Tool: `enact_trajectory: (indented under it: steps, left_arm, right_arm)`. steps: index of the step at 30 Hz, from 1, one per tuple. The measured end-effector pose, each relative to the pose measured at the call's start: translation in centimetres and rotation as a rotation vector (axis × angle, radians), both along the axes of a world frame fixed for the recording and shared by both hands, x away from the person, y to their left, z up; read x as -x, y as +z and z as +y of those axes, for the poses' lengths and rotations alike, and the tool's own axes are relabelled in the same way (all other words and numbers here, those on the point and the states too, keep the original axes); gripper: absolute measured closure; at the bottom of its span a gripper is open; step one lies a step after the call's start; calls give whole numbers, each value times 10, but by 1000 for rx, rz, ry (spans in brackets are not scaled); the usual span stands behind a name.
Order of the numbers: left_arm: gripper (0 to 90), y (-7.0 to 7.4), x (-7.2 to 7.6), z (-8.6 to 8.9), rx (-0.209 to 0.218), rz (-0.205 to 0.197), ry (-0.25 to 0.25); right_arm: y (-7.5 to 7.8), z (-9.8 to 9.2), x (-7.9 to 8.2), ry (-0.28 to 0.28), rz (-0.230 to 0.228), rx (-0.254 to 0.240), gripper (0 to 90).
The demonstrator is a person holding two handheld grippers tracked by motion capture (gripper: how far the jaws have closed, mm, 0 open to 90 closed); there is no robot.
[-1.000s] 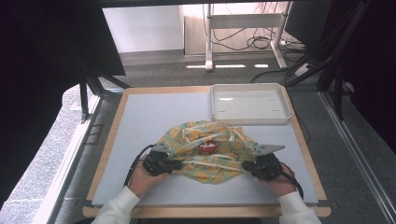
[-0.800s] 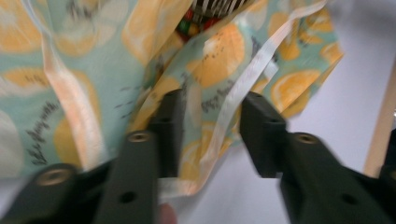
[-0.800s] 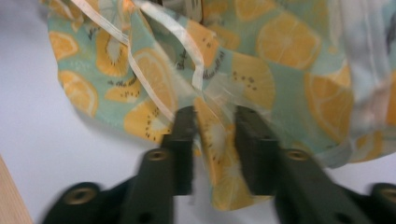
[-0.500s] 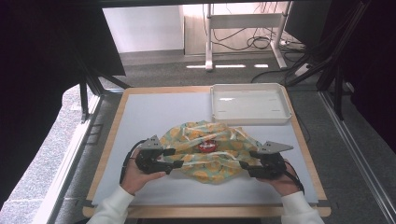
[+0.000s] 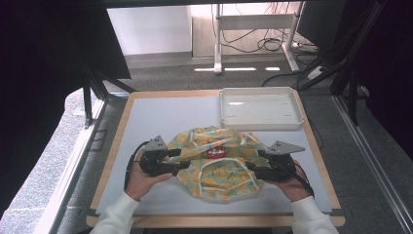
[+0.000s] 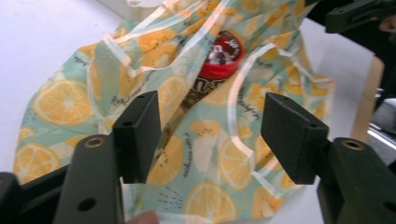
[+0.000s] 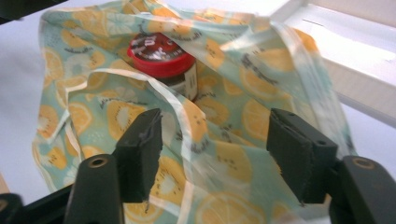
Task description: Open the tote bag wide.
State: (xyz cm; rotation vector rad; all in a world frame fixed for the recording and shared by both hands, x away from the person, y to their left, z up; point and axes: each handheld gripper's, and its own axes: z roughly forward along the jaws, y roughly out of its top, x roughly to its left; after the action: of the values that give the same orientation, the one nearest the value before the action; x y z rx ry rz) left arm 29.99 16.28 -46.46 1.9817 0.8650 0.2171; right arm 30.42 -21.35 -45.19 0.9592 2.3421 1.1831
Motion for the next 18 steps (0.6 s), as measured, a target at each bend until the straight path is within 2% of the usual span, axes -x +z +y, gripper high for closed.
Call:
enact_trajectory:
  steps: [2, 7, 13, 15, 16, 17, 18]
  left_arm:
    - [423, 3, -4, -5, -2, -3, -5]
    - [441, 5, -9, -11, -16, -13, 5]
    - [485, 3, -14, -13, -22, 10, 5]
    - [535, 2, -13, -13, -18, 11, 8]
    - [606, 2, -13, -13, -17, 13, -6]
    - [646, 2, -13, -13, -17, 13, -6]
    - [686, 2, -13, -15, -17, 22, -20]
  right_arm:
    - [1, 6, -3, 23, 7, -3, 422]
    - [3, 13, -7, 42, 7, -2, 448]
    - [4, 16, -11, 42, 11, -8, 494]
    - [4, 16, -11, 45, 14, -8, 520]
    - [4, 16, -12, 43, 18, -8, 555]
    - [4, 16, -12, 43, 18, -8, 555]
    - [3, 17, -13, 44, 22, -4, 595]
